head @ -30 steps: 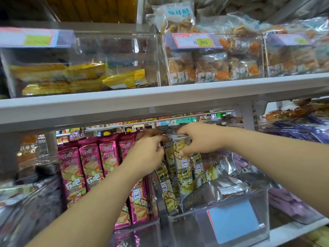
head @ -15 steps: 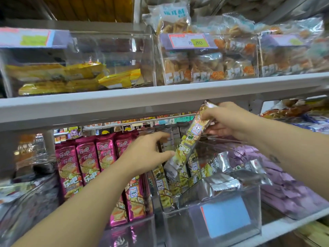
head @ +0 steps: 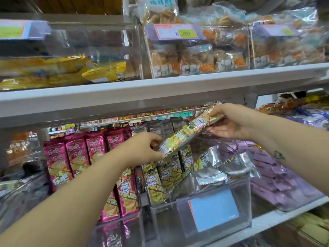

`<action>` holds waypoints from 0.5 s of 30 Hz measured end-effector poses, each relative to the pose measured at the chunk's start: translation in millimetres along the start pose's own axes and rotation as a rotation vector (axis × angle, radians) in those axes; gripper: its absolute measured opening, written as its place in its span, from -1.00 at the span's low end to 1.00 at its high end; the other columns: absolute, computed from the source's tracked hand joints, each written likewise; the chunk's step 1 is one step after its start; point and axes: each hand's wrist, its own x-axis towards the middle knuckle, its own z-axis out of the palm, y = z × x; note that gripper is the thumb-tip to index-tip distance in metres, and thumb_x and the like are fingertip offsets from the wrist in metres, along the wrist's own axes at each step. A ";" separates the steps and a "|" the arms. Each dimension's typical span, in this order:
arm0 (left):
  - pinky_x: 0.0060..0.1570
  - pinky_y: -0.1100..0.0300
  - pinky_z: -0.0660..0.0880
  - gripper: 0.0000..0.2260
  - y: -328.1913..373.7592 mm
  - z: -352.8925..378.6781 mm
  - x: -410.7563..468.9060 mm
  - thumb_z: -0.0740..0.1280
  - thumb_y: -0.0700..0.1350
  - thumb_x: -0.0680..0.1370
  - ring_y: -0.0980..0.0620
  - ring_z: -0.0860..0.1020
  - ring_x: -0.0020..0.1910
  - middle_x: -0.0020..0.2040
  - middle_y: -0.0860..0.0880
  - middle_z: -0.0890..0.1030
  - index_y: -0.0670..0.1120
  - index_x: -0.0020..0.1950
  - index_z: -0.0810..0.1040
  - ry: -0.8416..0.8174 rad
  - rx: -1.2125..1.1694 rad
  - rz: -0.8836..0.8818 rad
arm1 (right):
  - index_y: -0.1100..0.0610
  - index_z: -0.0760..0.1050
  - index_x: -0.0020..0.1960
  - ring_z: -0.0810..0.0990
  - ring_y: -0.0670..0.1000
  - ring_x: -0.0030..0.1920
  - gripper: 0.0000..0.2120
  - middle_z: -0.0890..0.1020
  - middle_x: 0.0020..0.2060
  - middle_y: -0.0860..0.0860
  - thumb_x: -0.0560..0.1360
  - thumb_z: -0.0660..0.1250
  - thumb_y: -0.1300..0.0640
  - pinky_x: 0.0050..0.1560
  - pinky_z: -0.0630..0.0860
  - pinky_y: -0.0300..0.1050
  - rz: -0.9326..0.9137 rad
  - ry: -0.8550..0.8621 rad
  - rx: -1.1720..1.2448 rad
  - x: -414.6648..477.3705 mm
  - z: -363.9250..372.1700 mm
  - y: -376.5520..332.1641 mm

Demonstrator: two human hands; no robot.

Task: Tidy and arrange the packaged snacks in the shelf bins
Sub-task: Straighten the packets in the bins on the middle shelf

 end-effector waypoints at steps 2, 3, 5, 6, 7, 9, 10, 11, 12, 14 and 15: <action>-0.03 0.26 0.41 -0.58 0.2 1.0 0.9 0.42 0.04 0.49 0.12 0.50 -0.06 -0.02 0.10 0.53 0.00 0.31 0.48 0.007 -0.011 0.016 | 0.21 0.41 -0.11 0.62 0.00 -0.50 -0.97 0.64 -0.45 0.15 0.50 0.26 0.26 -0.46 0.58 -0.23 0.005 0.009 0.005 0.4 -1.6 1.9; -0.10 0.23 0.43 -0.69 0.4 1.0 1.3 0.42 0.03 0.49 0.11 0.52 -0.13 -0.09 0.08 0.57 -0.01 0.19 0.54 0.000 -0.021 0.032 | 0.20 0.41 -0.12 0.62 0.00 -0.51 -0.96 0.63 -0.42 0.15 0.51 0.25 0.27 -0.46 0.59 -0.23 0.006 0.012 0.008 0.5 -2.0 2.7; -0.16 0.17 0.44 -0.81 0.8 0.7 2.0 0.42 0.02 0.49 0.08 0.50 -0.24 -0.17 0.02 0.61 -0.06 -0.01 0.59 -0.029 -0.036 0.058 | 0.18 0.40 -0.13 0.61 0.00 -0.50 -0.94 0.59 -0.32 0.15 0.52 0.22 0.26 -0.44 0.57 -0.22 0.006 0.014 0.013 1.2 -2.3 4.4; -0.16 0.16 0.44 -0.80 0.8 0.5 2.0 0.41 0.03 0.49 0.06 0.48 -0.25 -0.18 -0.03 0.60 -0.09 -0.05 0.58 -0.040 -0.029 0.067 | 0.17 0.39 -0.14 0.61 0.01 -0.47 -0.93 0.57 -0.28 0.15 0.53 0.21 0.25 -0.44 0.57 -0.22 0.006 0.019 0.017 1.9 -2.1 5.6; -0.16 0.14 0.43 -0.77 0.5 0.4 2.0 0.40 0.05 0.49 0.05 0.46 -0.24 -0.16 -0.07 0.59 -0.11 -0.08 0.56 -0.046 -0.018 0.070 | 0.17 0.39 -0.13 0.60 0.03 -0.40 -0.93 0.56 -0.25 0.15 0.53 0.21 0.25 -0.44 0.57 -0.22 0.009 0.027 0.025 2.2 -1.7 7.0; -0.16 0.17 0.39 -0.74 -0.8 0.8 2.2 0.38 0.10 0.50 0.05 0.46 -0.22 -0.13 -0.10 0.57 -0.09 -0.05 0.52 -0.044 0.000 0.064 | 0.17 0.38 -0.12 0.58 0.06 -0.31 -0.93 0.55 -0.23 0.16 0.55 0.21 0.25 -0.42 0.58 -0.20 0.016 0.037 0.046 3.6 -1.1 10.7; -0.17 0.20 0.39 -0.73 -1.2 1.0 1.7 0.37 0.11 0.50 0.08 0.47 -0.22 -0.12 -0.06 0.58 -0.08 -0.01 0.53 -0.041 0.004 0.055 | 0.17 0.38 -0.11 0.59 0.06 -0.30 -0.94 0.55 -0.23 0.16 0.55 0.21 0.25 -0.41 0.59 -0.19 0.020 0.038 0.052 4.9 -1.2 12.7; -0.20 0.26 0.40 -0.73 -1.6 1.0 1.1 0.37 0.12 0.50 0.12 0.48 -0.22 -0.13 0.01 0.57 -0.04 0.04 0.53 -0.038 0.004 0.044 | 0.17 0.38 -0.10 0.59 0.07 -0.29 -0.94 0.55 -0.22 0.17 0.55 0.20 0.25 -0.39 0.59 -0.17 0.025 0.040 0.051 5.5 -1.3 14.3; -0.22 0.29 0.37 -0.73 -2.1 0.9 0.8 0.37 0.13 0.49 0.16 0.48 -0.21 -0.14 0.07 0.53 0.00 0.07 0.51 -0.040 -0.001 0.036 | 0.17 0.38 -0.09 0.60 0.08 -0.28 -0.95 0.55 -0.22 0.18 0.55 0.20 0.26 -0.37 0.61 -0.15 0.030 0.040 0.050 6.6 -1.4 15.6; -0.24 0.30 0.36 -0.69 -1.7 0.5 1.1 0.38 0.14 0.48 0.17 0.47 -0.18 -0.12 0.10 0.49 0.03 0.13 0.47 -0.053 -0.008 0.028 | 0.17 0.37 -0.06 0.60 0.09 -0.28 -0.97 0.56 -0.21 0.21 0.56 0.18 0.27 -0.36 0.61 -0.14 0.041 0.037 0.059 6.3 -1.7 16.2; -0.20 0.29 0.40 -0.65 -1.0 0.2 0.8 0.38 0.15 0.48 0.15 0.49 -0.13 -0.08 0.09 0.50 0.04 0.17 0.45 -0.066 -0.010 0.021 | 0.17 0.36 -0.05 0.60 0.10 -0.27 -0.97 0.56 -0.21 0.21 0.56 0.17 0.26 -0.36 0.61 -0.14 0.044 0.036 0.067 5.7 -2.0 15.9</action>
